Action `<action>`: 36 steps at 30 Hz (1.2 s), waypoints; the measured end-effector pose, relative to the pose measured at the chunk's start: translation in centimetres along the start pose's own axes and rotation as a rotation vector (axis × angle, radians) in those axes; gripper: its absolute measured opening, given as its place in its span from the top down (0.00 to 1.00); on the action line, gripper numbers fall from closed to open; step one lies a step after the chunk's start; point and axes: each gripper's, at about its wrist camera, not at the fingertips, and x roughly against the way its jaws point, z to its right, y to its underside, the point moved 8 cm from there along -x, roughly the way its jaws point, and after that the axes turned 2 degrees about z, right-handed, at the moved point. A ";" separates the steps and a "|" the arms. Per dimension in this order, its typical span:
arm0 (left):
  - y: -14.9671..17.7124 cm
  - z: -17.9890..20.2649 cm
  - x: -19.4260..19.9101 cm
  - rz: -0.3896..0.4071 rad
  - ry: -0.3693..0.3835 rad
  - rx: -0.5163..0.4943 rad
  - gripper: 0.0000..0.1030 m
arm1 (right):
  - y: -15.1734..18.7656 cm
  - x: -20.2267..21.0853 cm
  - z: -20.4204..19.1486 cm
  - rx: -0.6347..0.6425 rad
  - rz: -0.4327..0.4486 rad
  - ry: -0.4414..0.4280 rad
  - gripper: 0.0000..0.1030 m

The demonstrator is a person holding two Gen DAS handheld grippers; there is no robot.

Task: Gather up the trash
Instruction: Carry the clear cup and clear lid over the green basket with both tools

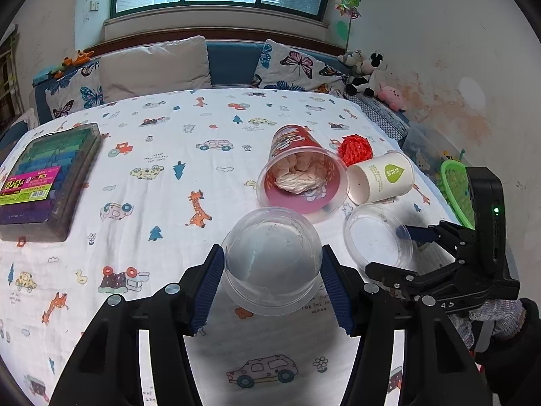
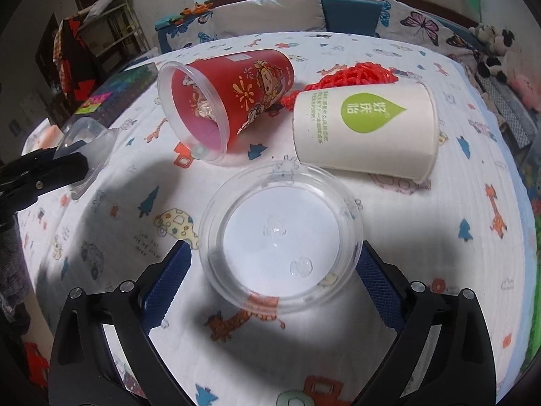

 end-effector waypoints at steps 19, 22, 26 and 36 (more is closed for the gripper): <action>-0.5 1.3 0.4 0.016 0.032 -0.005 0.46 | 0.8 3.0 0.2 -0.008 0.060 0.031 0.11; -0.7 2.3 0.4 0.017 0.043 -0.015 0.46 | 1.2 4.3 0.6 -0.019 0.075 0.025 0.11; -0.9 4.1 0.5 0.021 0.064 -0.036 0.46 | 1.8 6.1 1.3 -0.037 0.100 0.023 0.11; -2.1 9.4 0.3 0.024 0.127 -0.106 0.45 | 3.0 11.1 5.0 -0.110 0.174 0.062 0.11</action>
